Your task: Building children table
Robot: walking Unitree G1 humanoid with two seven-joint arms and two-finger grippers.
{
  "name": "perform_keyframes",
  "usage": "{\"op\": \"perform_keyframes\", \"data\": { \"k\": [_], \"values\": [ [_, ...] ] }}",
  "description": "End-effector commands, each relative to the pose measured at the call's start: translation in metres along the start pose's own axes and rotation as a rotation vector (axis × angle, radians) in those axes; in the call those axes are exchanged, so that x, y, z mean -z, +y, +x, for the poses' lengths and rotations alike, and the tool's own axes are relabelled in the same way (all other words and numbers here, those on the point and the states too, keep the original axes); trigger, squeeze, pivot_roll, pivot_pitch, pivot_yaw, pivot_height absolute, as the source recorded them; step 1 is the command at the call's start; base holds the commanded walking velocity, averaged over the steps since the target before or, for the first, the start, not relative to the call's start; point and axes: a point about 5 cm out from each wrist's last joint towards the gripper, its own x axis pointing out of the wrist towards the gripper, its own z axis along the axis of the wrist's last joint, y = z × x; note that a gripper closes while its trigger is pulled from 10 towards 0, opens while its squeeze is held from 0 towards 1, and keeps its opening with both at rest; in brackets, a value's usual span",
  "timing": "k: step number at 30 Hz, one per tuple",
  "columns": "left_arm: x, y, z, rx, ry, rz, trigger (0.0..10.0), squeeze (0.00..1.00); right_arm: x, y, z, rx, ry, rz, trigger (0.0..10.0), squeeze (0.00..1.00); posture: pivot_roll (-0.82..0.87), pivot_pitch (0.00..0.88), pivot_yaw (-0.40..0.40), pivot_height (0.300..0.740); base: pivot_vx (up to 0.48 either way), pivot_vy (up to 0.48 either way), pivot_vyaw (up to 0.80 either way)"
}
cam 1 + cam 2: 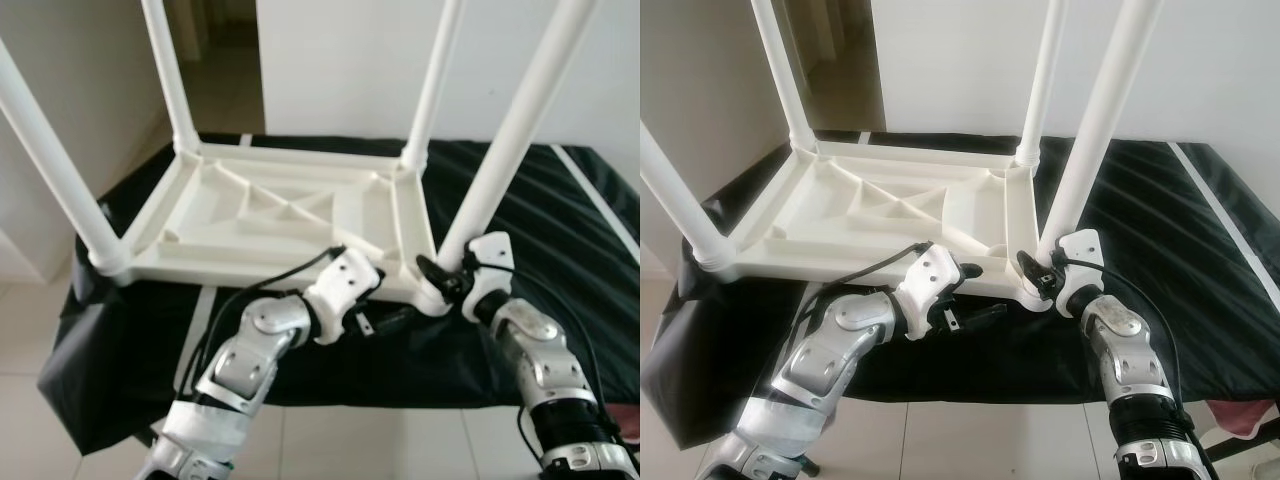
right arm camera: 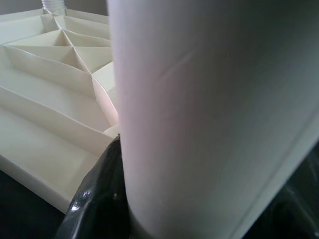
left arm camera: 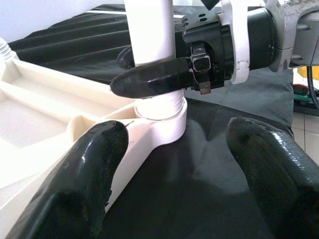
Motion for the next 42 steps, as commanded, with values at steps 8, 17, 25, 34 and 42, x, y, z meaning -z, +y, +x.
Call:
{"op": "perform_keyframes", "data": {
  "k": [8, 17, 25, 34, 42],
  "values": [
    [0.001, 0.001, 0.000, -0.030, 0.008, 0.009, 10.0, 0.00, 0.009, 0.013, -0.001, 0.111, 0.025, 0.076, 10.0, 0.00, 0.03, 0.000, -0.023, 0.740, 0.000, 0.000, 0.00],
    [0.001, 0.000, 0.000, -0.031, 0.008, 0.005, 10.0, 0.00, 0.014, 0.017, 0.005, 0.452, 0.110, 0.210, 10.0, 0.00, 0.03, 0.000, -0.026, 0.740, 0.000, 0.000, 0.00],
    [0.001, 0.000, 0.001, -0.035, 0.007, 0.000, 10.0, 0.00, 0.012, 0.028, 0.007, 0.753, 0.113, 0.213, 10.0, 0.00, 0.03, 0.000, -0.026, 0.740, 0.000, 0.000, 0.00],
    [0.000, -0.002, 0.003, -0.037, 0.001, -0.003, 10.0, 0.00, 0.005, 0.044, 0.012, 0.786, 0.110, 0.255, 10.0, 0.00, 0.04, 0.000, -0.040, 0.740, 0.000, 0.000, 0.00],
    [0.001, 0.000, 0.001, -0.057, 0.000, -0.006, 10.0, 0.00, -0.003, 0.035, 0.009, 0.803, 0.046, 0.217, 10.0, 0.00, 0.05, 0.000, -0.059, 0.740, 0.000, 0.000, 0.00]
  ]
}}
